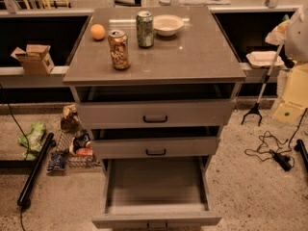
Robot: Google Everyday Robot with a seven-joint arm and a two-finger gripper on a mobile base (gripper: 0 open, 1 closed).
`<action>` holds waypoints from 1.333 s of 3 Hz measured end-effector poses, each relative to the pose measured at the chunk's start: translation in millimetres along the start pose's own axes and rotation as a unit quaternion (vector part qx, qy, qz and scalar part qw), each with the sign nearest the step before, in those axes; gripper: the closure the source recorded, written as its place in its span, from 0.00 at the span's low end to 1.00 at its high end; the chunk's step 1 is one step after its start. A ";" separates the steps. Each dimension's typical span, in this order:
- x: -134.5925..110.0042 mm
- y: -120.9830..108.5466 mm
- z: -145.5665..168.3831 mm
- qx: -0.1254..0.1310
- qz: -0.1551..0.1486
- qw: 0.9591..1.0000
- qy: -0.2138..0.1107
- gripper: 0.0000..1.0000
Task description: Place orange can into bottom drawer
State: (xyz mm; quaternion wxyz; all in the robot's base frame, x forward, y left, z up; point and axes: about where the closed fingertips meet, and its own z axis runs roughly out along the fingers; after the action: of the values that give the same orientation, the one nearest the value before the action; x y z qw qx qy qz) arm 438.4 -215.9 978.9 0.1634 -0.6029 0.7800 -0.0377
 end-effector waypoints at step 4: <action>-73.7 -73.7 52.5 -0.001 0.093 0.984 -0.150 0.00</action>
Offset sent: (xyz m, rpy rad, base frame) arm 0.0798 0.0308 -0.0014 0.2440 -0.0597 -0.0478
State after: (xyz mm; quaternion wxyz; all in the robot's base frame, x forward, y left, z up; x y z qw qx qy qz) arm 538.7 -158.3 963.5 0.2808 -0.5265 0.7994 0.0698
